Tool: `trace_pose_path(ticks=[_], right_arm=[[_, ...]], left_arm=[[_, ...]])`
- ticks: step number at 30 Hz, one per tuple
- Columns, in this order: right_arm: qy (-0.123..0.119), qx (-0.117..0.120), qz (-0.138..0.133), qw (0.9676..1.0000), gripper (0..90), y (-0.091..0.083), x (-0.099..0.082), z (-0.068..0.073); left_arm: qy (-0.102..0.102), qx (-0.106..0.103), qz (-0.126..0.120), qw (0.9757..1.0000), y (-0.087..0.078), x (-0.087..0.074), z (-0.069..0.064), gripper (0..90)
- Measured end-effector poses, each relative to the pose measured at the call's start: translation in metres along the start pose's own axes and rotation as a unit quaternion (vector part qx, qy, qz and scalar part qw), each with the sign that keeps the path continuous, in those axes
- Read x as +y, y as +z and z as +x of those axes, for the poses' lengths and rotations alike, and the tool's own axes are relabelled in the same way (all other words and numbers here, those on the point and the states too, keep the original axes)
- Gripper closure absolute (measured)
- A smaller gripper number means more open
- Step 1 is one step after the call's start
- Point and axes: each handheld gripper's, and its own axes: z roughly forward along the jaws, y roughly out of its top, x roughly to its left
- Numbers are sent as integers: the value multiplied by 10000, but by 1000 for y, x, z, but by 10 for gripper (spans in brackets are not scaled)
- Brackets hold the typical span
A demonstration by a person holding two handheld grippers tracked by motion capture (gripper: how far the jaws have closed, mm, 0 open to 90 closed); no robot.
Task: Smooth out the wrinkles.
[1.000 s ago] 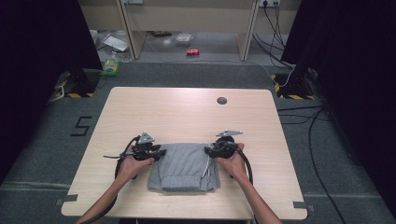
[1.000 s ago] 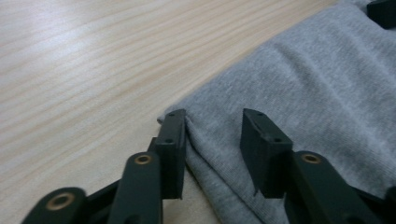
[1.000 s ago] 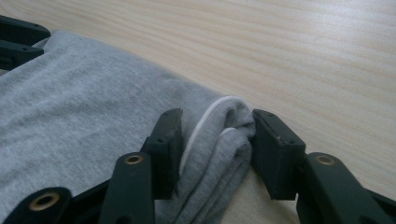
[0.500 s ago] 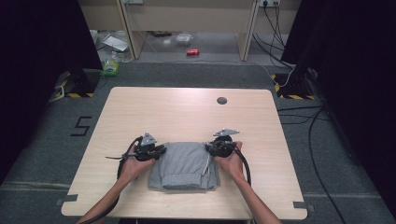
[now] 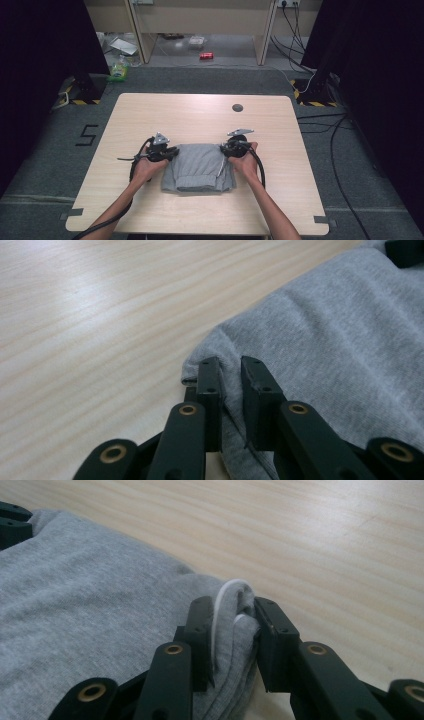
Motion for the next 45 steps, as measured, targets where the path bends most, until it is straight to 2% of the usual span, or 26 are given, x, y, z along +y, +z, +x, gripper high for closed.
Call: trace_pose_path(ticks=[16,24,28,30,33,35,38,45], right_arm=[[126,-117,13,9999,704,19,22,-19],[240,-86,-34,9997,701,24,27,-26],[327,-44,-52,9994,694,26,28,-30],[355,-38,-44,9994,677,25,28,-30],[438,-103,-52,9990,596,25,27,-32],[584,-85,-65,9982,543,24,27,-35],[825,32,-132,9965,521,21,24,-41],[812,2,-234,9964,485,14,21,-45]], left_arm=[[-62,199,126,9997,21,22,13,782],[-141,214,163,9995,27,29,18,777],[-236,140,197,9994,27,30,22,760],[-292,118,186,9993,27,29,23,748],[-321,104,124,9994,27,27,24,740],[-330,89,117,9993,27,27,25,735],[-321,106,132,9993,26,27,26,710],[-366,104,126,9992,26,27,27,695]])
